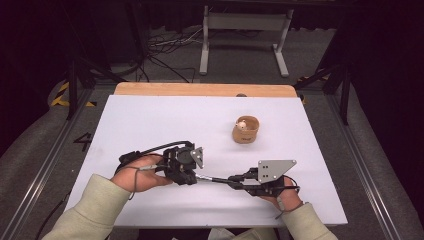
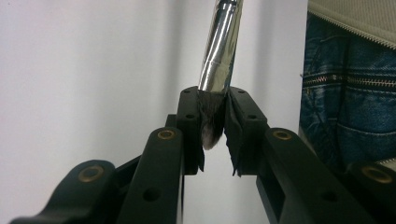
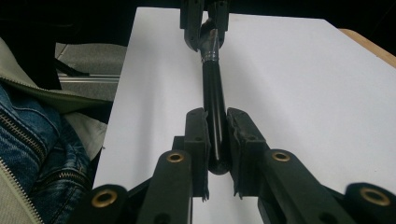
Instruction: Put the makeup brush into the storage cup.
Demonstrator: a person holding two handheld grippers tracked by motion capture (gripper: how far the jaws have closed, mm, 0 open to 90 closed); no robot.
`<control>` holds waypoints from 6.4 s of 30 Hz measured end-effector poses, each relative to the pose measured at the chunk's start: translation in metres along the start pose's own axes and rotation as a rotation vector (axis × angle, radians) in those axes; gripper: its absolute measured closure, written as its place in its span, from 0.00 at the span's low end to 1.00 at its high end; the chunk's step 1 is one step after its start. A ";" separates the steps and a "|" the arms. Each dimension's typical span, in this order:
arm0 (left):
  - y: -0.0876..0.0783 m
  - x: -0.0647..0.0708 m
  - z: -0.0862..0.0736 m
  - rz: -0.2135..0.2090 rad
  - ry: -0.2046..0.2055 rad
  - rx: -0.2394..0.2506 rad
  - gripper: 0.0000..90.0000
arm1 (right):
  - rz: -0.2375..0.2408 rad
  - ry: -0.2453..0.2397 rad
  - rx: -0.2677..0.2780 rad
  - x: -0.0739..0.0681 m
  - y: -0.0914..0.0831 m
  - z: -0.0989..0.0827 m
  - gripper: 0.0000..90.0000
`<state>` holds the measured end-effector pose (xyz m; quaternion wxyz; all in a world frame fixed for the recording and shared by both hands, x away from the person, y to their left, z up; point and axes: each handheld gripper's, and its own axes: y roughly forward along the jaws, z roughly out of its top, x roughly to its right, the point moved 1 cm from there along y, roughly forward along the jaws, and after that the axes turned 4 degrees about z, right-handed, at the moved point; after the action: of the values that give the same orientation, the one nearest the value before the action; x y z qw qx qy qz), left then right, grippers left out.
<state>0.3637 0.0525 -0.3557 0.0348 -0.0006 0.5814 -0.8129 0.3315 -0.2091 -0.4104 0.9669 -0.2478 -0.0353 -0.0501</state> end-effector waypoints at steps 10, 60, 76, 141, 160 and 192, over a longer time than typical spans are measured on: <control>0.004 0.004 0.003 0.027 0.044 -0.023 0.94 | 0.016 0.027 -0.014 0.002 0.000 -0.002 0.81; 0.014 0.013 0.015 0.047 0.101 -0.077 0.95 | 0.211 0.205 -0.623 0.031 0.053 0.074 0.64; 0.012 0.013 0.017 0.030 0.122 -0.059 0.95 | 0.231 0.185 -0.598 0.025 0.059 0.068 0.87; 0.010 -0.015 -0.087 0.133 -0.384 0.487 0.26 | -0.412 0.234 0.128 0.079 -0.021 0.057 0.88; 0.014 -0.011 -0.110 0.148 -0.436 0.593 0.21 | -0.593 0.285 0.215 0.107 -0.022 0.052 0.88; 0.019 0.012 -0.133 0.348 -0.433 0.740 0.01 | -0.674 0.276 0.253 0.132 -0.014 0.016 0.88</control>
<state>0.3476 0.1710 -0.4174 0.2893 -0.0603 0.2228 -0.9290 0.4603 -0.2235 -0.3772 0.9148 -0.0922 0.0098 -0.3932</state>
